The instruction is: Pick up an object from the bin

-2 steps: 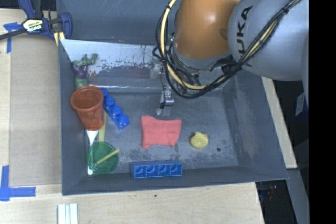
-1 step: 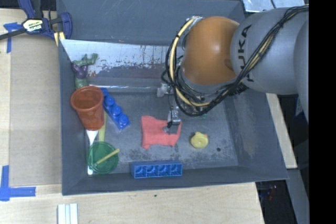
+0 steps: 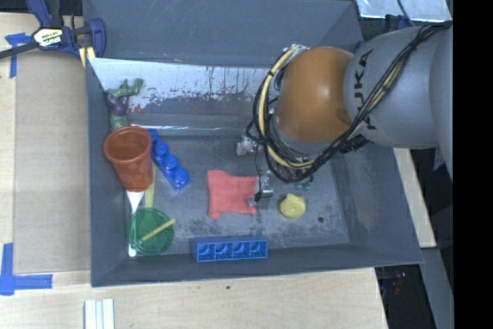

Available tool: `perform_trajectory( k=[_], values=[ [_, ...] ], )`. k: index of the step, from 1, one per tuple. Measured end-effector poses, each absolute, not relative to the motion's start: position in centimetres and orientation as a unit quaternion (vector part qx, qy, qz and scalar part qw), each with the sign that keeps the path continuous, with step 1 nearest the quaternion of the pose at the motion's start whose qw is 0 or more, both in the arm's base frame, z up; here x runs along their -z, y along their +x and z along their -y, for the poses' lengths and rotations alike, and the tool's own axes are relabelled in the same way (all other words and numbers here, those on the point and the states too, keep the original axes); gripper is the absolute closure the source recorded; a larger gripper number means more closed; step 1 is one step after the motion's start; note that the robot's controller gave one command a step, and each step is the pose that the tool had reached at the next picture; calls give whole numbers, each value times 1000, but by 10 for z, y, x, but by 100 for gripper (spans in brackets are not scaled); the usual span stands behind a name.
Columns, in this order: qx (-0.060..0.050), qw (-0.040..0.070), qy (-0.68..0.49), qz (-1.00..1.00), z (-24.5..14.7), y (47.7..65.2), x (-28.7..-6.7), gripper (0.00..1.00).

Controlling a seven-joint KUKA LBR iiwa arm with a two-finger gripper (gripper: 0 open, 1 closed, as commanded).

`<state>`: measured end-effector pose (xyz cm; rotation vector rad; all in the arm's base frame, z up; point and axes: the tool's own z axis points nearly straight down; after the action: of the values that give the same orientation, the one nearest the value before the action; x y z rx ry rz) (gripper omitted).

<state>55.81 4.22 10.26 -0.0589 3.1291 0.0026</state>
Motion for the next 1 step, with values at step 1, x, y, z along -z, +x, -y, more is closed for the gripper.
perform_trajectory(
  k=[1],
  values=[
    [-1, 7, 48, -999, -22, 619, -117, 100]
  ],
)
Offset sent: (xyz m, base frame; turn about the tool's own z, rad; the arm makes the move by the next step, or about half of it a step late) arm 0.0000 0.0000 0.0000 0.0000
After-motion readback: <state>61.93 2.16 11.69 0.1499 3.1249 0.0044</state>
